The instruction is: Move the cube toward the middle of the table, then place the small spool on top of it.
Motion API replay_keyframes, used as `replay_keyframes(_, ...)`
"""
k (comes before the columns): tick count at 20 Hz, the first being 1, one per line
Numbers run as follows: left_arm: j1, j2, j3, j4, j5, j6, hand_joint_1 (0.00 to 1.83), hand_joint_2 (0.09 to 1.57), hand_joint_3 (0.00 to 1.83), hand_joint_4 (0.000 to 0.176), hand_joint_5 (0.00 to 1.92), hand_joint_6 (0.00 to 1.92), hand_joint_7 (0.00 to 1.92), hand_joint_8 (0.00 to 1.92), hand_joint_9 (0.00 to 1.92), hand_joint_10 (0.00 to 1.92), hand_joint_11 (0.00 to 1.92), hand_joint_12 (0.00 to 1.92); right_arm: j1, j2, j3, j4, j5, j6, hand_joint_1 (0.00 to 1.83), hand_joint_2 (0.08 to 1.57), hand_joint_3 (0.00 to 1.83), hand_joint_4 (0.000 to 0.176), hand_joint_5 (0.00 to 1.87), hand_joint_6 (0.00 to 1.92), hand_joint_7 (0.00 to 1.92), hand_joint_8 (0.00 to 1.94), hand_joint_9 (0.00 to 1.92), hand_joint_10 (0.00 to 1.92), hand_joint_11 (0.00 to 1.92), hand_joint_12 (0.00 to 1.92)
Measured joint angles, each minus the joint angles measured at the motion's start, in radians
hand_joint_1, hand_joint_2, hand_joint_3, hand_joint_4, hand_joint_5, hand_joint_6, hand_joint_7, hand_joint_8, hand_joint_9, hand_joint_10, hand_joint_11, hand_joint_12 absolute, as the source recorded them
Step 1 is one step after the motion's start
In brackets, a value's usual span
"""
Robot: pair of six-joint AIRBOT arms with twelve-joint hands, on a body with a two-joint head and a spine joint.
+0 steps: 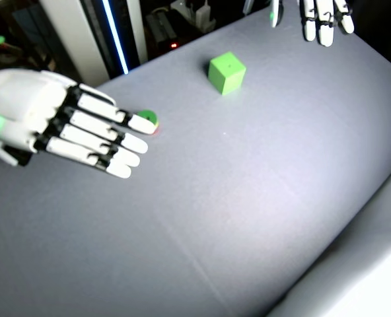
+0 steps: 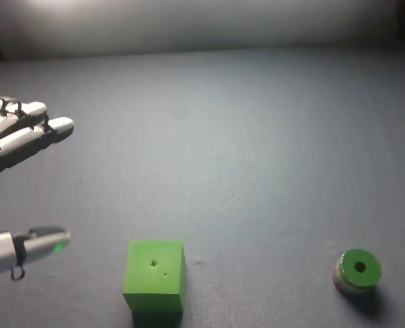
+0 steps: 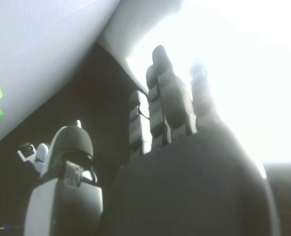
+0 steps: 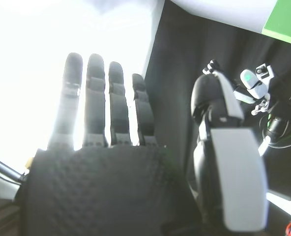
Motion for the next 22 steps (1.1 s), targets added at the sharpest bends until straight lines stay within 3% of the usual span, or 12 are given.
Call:
replay_keyframes(2,0.000,0.000,0.000,0.001,-0.002,-0.003,0.59,0.90,0.00,0.124,0.30,0.00,0.18,0.01,0.20,0.01,0.00,0.62,0.000,0.000,0.000,0.000,0.001,0.000,0.69,1.29,0.00,0.000,0.55,0.00,0.55,0.01,0.52,0.01,0.30,0.59)
replay_keyframes(3,0.000,0.000,0.000,0.004,0.000,-0.005,0.59,0.90,0.00,0.129,0.30,0.00,0.18,0.00,0.19,0.01,0.00,0.62,0.000,0.000,0.000,0.000,0.000,0.000,0.69,1.29,0.00,0.000,0.55,0.00,0.55,0.00,0.52,0.01,0.30,0.59)
replay_keyframes(4,-0.001,0.000,0.000,0.008,0.001,-0.012,0.58,0.89,0.00,0.150,0.28,0.00,0.18,0.00,0.20,0.01,0.00,0.62,0.000,0.000,0.000,0.000,0.000,0.000,0.70,1.29,0.00,0.000,0.55,0.00,0.55,0.00,0.52,0.00,0.28,0.64)
replay_keyframes(7,-0.013,0.000,0.004,0.071,0.015,-0.061,0.58,0.82,0.00,0.174,0.25,0.00,0.17,0.00,0.22,0.01,0.00,0.58,0.000,0.000,0.000,0.000,0.000,0.000,0.70,1.29,0.00,0.000,0.54,0.00,0.53,0.00,0.52,0.00,0.27,0.65)
replay_keyframes(9,-0.043,-0.001,0.006,0.147,0.040,-0.093,0.56,0.80,0.00,0.176,0.19,0.00,0.19,0.00,0.26,0.00,0.00,0.72,0.000,0.000,0.000,0.001,-0.001,0.000,0.68,1.29,0.00,0.000,0.55,0.00,0.54,0.00,0.53,0.00,0.27,0.65)
replay_keyframes(11,-0.079,-0.018,0.018,0.206,0.063,-0.119,0.53,0.82,0.00,0.176,0.15,0.00,0.12,0.00,0.19,0.00,0.00,0.65,0.000,0.000,0.000,0.000,0.000,0.000,0.70,1.29,0.00,0.000,0.55,0.00,0.54,0.00,0.52,0.00,0.27,0.64)
replay_keyframes(15,-0.181,-0.076,0.061,0.320,0.198,-0.169,0.49,0.79,0.00,0.176,0.18,0.01,0.14,0.01,0.20,0.01,0.05,0.63,0.000,-0.001,0.000,0.001,-0.001,0.000,0.70,1.30,0.00,0.000,0.56,0.00,0.55,0.00,0.54,0.00,0.30,0.62)
replay_keyframes(17,-0.219,-0.102,0.079,0.369,0.278,-0.170,0.58,0.79,0.00,0.176,0.23,0.00,0.15,0.00,0.21,0.00,0.09,0.66,0.000,-0.002,0.000,-0.001,0.000,0.000,0.69,1.30,0.00,0.000,0.56,0.00,0.55,0.00,0.54,0.00,0.32,0.57)
replay_keyframes(22,-0.269,-0.154,0.106,0.430,0.449,-0.171,0.55,0.83,0.00,0.176,0.18,0.00,0.10,0.00,0.14,0.00,0.01,0.68,0.000,-0.005,0.004,0.000,-0.001,0.000,0.73,1.30,0.00,0.000,0.56,0.00,0.55,0.00,0.54,0.00,0.33,0.55)
